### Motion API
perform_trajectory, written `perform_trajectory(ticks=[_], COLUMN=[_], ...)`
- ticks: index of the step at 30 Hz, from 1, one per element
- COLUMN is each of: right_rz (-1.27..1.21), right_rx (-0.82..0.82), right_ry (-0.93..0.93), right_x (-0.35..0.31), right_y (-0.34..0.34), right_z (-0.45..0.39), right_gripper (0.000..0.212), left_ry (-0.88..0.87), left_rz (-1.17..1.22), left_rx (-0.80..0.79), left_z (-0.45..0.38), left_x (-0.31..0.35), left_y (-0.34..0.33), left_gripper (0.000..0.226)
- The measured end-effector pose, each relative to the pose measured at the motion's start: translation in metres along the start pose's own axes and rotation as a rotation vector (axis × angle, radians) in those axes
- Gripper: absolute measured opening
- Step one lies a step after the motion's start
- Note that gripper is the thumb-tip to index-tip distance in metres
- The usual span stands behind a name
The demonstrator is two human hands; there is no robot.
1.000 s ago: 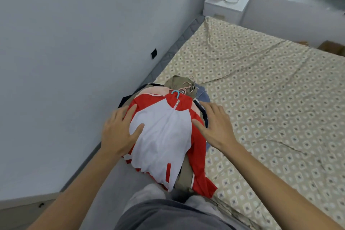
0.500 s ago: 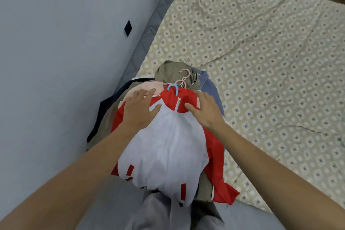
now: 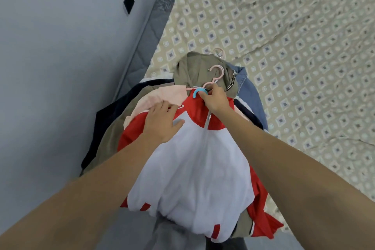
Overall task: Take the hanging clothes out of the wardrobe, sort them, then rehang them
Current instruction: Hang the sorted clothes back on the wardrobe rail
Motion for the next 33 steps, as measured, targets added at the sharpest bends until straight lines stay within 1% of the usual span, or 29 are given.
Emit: perform_trajectory(ticks=[1,2,5,8,10,12,14,19,23,27,29,33], right_rz=[-0.016,-0.032,-0.122,-0.16,-0.171,-0.172,-0.175,-0.169,-0.152,-0.111,-0.057,0.027], right_rx=[-0.009,-0.02,-0.087,-0.157,-0.182,-0.205,-0.221,-0.362,-0.407,-0.421,-0.463,-0.561], right_ry=[-0.007,-0.011,-0.034,-0.01,0.037,0.105,0.192,0.335,0.496,0.717,0.822,0.977], right_x=[-0.002,-0.005,-0.016,-0.034,-0.054,-0.082,-0.11,-0.166,-0.213,-0.258,-0.271,-0.275], right_y=[0.0,0.001,0.006,0.014,0.025,0.04,0.057,0.079,0.104,0.134,0.144,0.162], right_z=[-0.001,-0.001,0.008,0.021,0.034,0.055,0.079,0.153,0.218,0.306,0.355,0.46], right_gripper=[0.021,0.019,0.026,0.033,0.04,0.042,0.042,0.039,0.04,0.043,0.043,0.042], left_ry=[-0.001,0.0,-0.01,0.005,0.027,0.052,0.071,0.114,0.204,0.324,0.405,0.572], left_rz=[0.013,0.027,0.08,0.125,0.137,0.098,0.068,0.064,0.061,0.039,0.024,0.064], left_rx=[0.009,0.015,0.03,0.047,0.084,0.135,0.19,0.368,0.496,0.676,0.756,0.812], left_z=[0.002,0.005,0.015,0.029,0.039,0.047,0.055,0.1,0.158,0.241,0.291,0.39], left_x=[0.001,0.002,0.006,0.007,0.007,0.006,0.005,0.009,0.017,0.036,0.053,0.094], left_y=[0.001,0.002,0.008,0.021,0.038,0.059,0.083,0.144,0.196,0.254,0.275,0.296], left_gripper=[0.062,0.063,0.073,0.072,0.065,0.06,0.061,0.058,0.055,0.051,0.051,0.049])
Point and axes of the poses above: each hand's wrist, its own z-axis away from the middle knuckle, its own y-axis out of the back of the hand, x = y × z, the point moved 8 cm from there along -z, towards the middle knuckle, and after that the axes turned 10 degrees about -z, right-handed, at the moved point
